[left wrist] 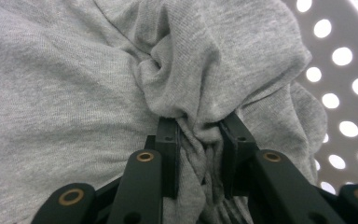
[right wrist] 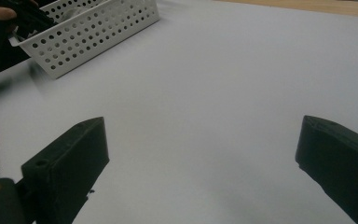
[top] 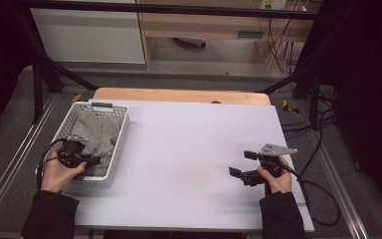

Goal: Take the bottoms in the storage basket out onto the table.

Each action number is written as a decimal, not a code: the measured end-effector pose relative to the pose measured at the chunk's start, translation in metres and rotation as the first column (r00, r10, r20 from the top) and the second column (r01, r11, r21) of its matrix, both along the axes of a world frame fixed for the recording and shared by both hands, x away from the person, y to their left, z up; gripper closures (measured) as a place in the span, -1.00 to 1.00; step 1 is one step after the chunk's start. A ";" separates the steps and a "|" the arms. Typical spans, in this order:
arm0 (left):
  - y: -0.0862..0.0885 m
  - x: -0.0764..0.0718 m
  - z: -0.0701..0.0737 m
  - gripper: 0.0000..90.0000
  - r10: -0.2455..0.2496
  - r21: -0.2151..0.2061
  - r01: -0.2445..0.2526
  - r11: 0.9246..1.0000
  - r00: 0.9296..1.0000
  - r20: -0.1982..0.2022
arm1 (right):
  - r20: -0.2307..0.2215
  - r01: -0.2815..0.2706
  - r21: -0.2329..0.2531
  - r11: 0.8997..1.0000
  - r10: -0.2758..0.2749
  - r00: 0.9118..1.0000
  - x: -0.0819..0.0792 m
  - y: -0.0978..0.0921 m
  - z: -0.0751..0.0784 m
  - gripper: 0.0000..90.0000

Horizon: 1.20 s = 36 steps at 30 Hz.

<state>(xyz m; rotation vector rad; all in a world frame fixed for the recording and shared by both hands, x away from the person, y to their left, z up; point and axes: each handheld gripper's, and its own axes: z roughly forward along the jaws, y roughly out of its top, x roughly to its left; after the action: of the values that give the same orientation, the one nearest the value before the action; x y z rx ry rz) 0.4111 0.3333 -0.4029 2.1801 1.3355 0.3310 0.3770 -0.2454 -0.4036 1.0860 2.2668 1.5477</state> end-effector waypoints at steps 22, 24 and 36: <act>0.006 -0.004 0.012 0.72 0.002 -0.018 -0.002 1.000 0.999 0.032 | -0.001 0.001 -0.001 1.000 -0.001 1.000 0.000 0.000 0.000 -0.94; 0.007 -0.005 0.014 0.72 0.002 -0.021 -0.001 1.000 0.999 0.034 | 0.000 0.001 0.000 1.000 -0.001 1.000 0.000 0.000 0.000 -0.94; 0.010 -0.010 0.023 0.72 0.003 -0.042 -0.001 0.999 0.998 0.067 | 0.001 0.001 0.000 1.000 -0.001 1.000 0.000 -0.001 0.000 -0.94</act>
<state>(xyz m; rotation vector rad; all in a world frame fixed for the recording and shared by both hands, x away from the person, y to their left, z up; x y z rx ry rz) 0.4010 0.3430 -0.3797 2.1146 1.2969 0.3700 0.3774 -0.2460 -0.4033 1.0858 2.2655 1.5474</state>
